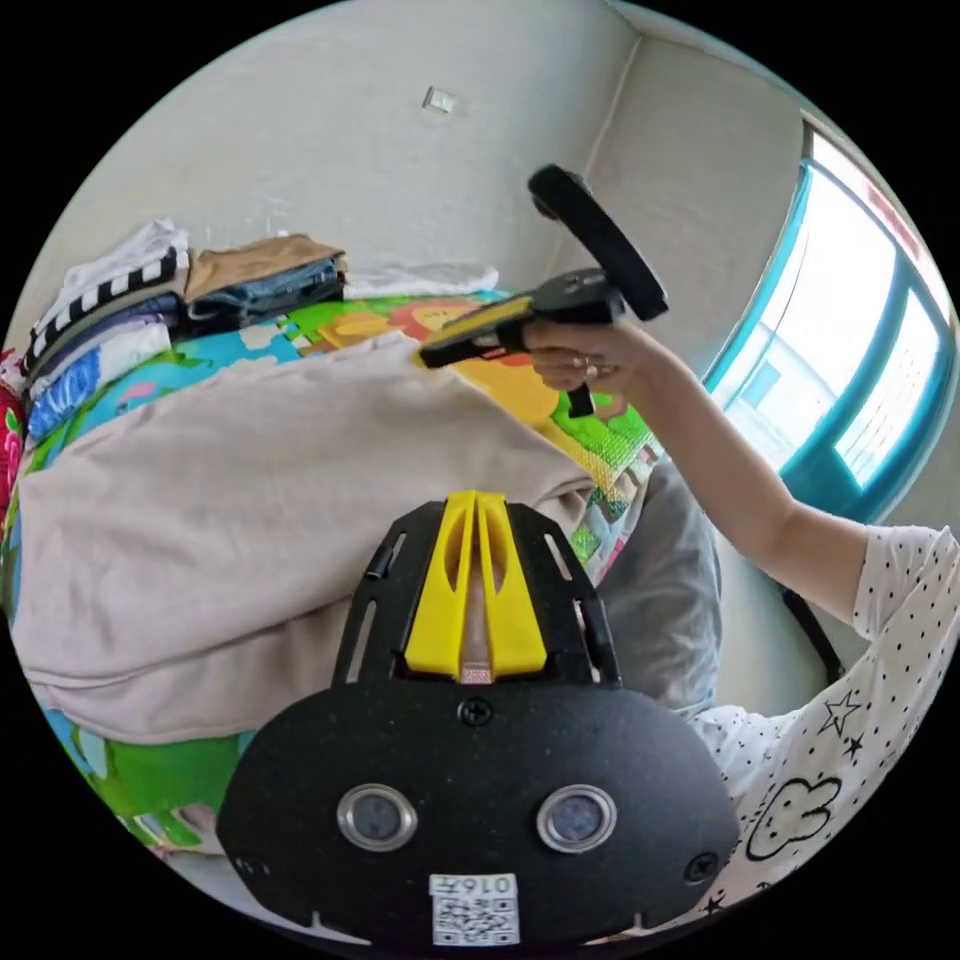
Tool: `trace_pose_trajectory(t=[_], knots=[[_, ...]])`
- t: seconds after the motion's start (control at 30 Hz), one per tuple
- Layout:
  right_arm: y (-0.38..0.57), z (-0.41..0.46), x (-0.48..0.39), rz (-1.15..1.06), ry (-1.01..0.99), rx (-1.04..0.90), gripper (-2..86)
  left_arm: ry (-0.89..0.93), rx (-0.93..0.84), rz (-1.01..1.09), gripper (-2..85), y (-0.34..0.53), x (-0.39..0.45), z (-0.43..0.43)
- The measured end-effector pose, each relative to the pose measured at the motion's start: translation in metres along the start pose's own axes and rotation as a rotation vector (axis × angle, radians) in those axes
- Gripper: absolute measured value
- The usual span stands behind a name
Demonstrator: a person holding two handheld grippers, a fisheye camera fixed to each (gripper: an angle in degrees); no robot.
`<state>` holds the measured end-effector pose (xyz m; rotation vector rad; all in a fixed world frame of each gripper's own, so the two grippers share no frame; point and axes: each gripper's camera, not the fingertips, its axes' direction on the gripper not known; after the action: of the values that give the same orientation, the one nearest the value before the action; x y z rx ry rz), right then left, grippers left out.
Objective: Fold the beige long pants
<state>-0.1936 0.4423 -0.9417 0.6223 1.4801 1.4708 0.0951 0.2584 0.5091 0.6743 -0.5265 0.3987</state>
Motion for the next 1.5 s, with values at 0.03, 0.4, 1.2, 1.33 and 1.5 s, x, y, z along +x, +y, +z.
trace_pose_trajectory(t=[0.03, 0.4, 1.2, 1.33, 1.5], knots=[[-0.003, 0.005, 0.003, -0.013, 0.003, -0.020, -0.4, 0.000, 0.033, 0.011, -0.9, 0.007, 0.004, 0.000], [0.045, -0.015, 0.087, 0.037, -0.205, 0.058, -0.3, -0.042, 0.077, 0.312, 8.0, 0.023, 0.129, 0.003], [0.137, 0.038, 0.224, 0.329, -0.386, 0.146, 8.1, -0.551, 0.074, 0.475, -0.7, 0.072, 0.288, 0.068], [0.128, 0.074, 0.261, 0.437, -0.548, 0.061, 10.4, -0.491, 0.130, 0.400, -0.8, 0.073, 0.287, 0.045], [0.123, 0.108, 0.297, 0.500, -0.673, -0.013, 7.8, -0.399, 0.194, 0.381, -0.9, 0.079, 0.289, 0.022]])
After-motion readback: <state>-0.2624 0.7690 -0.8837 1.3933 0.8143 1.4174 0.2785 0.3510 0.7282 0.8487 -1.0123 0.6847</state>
